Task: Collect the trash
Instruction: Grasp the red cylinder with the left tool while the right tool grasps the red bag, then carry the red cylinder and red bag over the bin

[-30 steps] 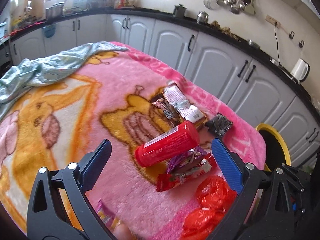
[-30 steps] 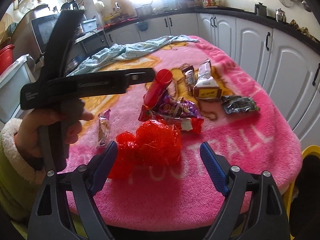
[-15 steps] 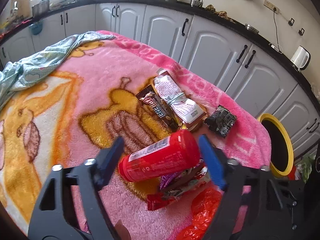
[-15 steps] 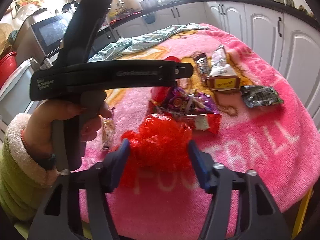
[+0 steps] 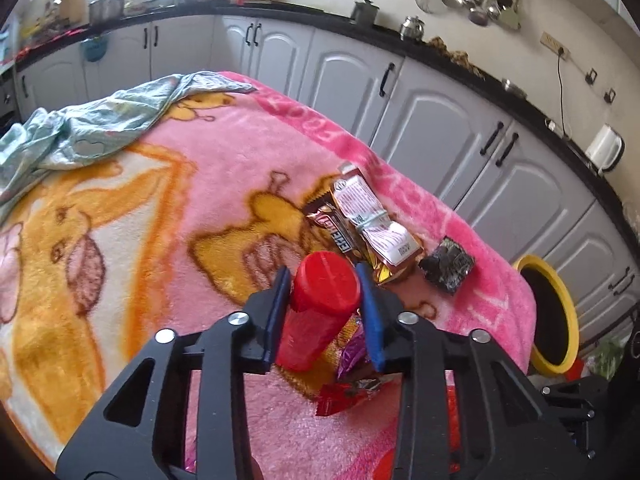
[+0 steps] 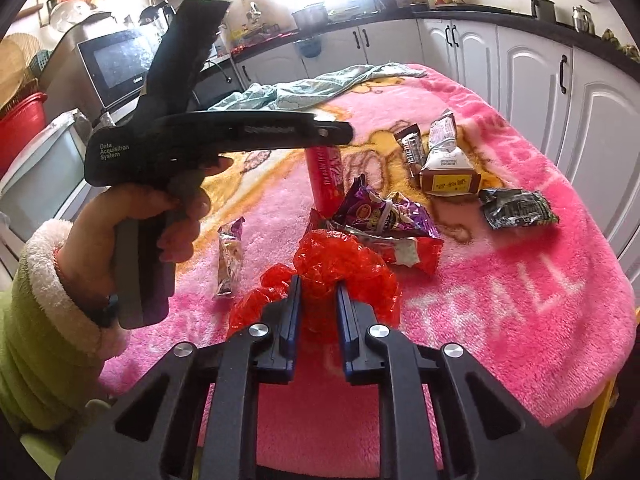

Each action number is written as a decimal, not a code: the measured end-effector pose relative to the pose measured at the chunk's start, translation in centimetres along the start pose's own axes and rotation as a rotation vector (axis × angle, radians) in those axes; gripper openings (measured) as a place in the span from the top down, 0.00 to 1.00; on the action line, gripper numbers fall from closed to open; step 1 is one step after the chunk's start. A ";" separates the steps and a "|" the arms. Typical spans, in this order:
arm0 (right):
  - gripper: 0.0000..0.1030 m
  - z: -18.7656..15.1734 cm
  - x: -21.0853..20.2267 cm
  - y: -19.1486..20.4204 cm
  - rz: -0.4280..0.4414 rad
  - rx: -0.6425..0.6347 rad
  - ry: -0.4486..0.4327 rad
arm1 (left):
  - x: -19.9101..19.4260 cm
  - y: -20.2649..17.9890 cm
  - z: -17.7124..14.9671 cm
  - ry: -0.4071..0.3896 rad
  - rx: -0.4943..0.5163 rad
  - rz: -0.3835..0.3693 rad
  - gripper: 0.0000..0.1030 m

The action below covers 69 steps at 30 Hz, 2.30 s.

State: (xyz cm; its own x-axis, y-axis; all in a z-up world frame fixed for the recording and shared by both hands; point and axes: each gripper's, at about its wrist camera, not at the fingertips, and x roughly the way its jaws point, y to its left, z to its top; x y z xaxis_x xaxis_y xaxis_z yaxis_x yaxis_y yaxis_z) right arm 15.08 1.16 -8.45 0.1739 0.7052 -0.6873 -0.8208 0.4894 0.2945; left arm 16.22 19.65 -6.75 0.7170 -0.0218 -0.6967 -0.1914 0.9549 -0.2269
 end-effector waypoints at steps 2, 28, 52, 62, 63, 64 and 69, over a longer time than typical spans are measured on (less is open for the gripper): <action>0.86 0.1 -0.4 0.0 -0.008 0.000 -0.012 | -0.4 0.3 0.0 -0.007 -0.009 0.007 0.79; 0.86 1.0 -10.5 -4.9 -0.181 0.068 -0.208 | -7.0 -6.4 1.5 -0.173 0.069 -0.092 0.79; 0.86 -3.3 -22.6 -12.1 -0.407 0.227 -0.379 | -4.9 -18.3 1.1 -0.143 0.211 -0.262 0.79; 0.86 -6.3 -27.4 -15.0 -0.527 0.300 -0.456 | -4.1 -24.2 0.7 -0.139 0.292 -0.335 0.79; 0.86 -6.6 -27.8 -15.2 -0.538 0.306 -0.463 | -3.9 -24.9 0.6 -0.136 0.299 -0.343 0.79; 0.86 -6.9 -28.2 -15.5 -0.548 0.314 -0.469 | -3.8 -25.5 0.5 -0.135 0.306 -0.350 0.79; 0.86 -8.1 -29.5 -16.6 -0.595 0.343 -0.484 | -2.9 -28.3 0.2 -0.125 0.336 -0.384 0.79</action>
State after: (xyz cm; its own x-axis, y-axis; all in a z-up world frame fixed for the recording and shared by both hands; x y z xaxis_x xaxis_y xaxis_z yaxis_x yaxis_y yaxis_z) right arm 19.19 -31.88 1.57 0.8040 0.3838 -0.4543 -0.3206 0.9231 0.2125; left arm 19.64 -7.26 1.85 0.7718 -0.3727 -0.5153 0.3117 0.9280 -0.2044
